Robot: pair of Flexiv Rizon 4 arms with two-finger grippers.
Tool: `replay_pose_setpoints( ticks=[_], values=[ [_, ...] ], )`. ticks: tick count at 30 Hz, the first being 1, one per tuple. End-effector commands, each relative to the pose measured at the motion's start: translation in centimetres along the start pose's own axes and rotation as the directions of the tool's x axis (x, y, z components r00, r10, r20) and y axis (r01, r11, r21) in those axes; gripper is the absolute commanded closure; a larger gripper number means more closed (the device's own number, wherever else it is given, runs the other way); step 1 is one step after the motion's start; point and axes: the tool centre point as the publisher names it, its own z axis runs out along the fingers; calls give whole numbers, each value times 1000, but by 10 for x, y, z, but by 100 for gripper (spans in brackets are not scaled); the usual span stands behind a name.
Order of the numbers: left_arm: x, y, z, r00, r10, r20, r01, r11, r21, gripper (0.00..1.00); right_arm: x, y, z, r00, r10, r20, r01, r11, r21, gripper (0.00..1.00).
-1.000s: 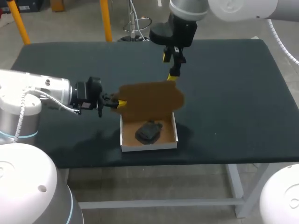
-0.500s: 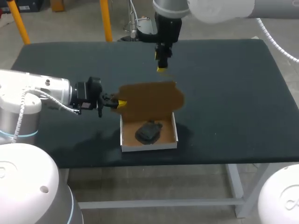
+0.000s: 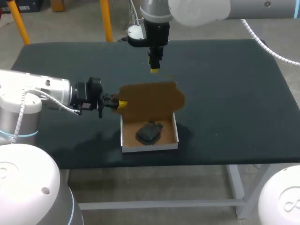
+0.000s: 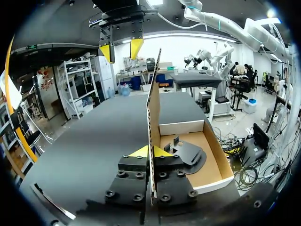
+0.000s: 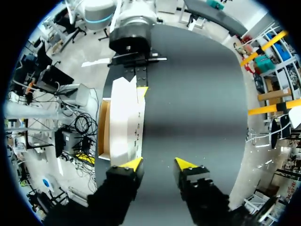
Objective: Assemble the packaging by folding the flat box into shape, placing the metal phone stand inside, and closing the box properly
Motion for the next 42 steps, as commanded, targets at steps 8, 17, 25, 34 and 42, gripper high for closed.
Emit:
replay_pose_setpoints(
  ticks=[8, 17, 25, 34, 42],
  values=[
    [1, 1, 1, 1000, 1, 1, -1, 1000, 2, 100, -3, 13, 19, 999, -30, -27, 31, 999, 8, 54],
    [1, 1, 1, 1000, 1, 1, -1, 1000, 2, 100, 10, 15, 23, 998, -41, -37, 41, 999, -1, 54],
    [1, 1, 1, 1000, 1, 1, -1, 1000, 2, 100, 21, 16, 25, 999, -42, -34, 42, 999, 0, 54],
    [1, 1, 1, 1000, 1, 1, -1, 1000, 2, 100, 34, 17, 25, 999, -34, -28, 34, 999, 2, 54],
    [1, 1, 1, 1000, 1, 1, -1, 1000, 2, 100, 42, 19, 27, 999, -20, -51, 20, 1000, -6, 55]
  ],
)
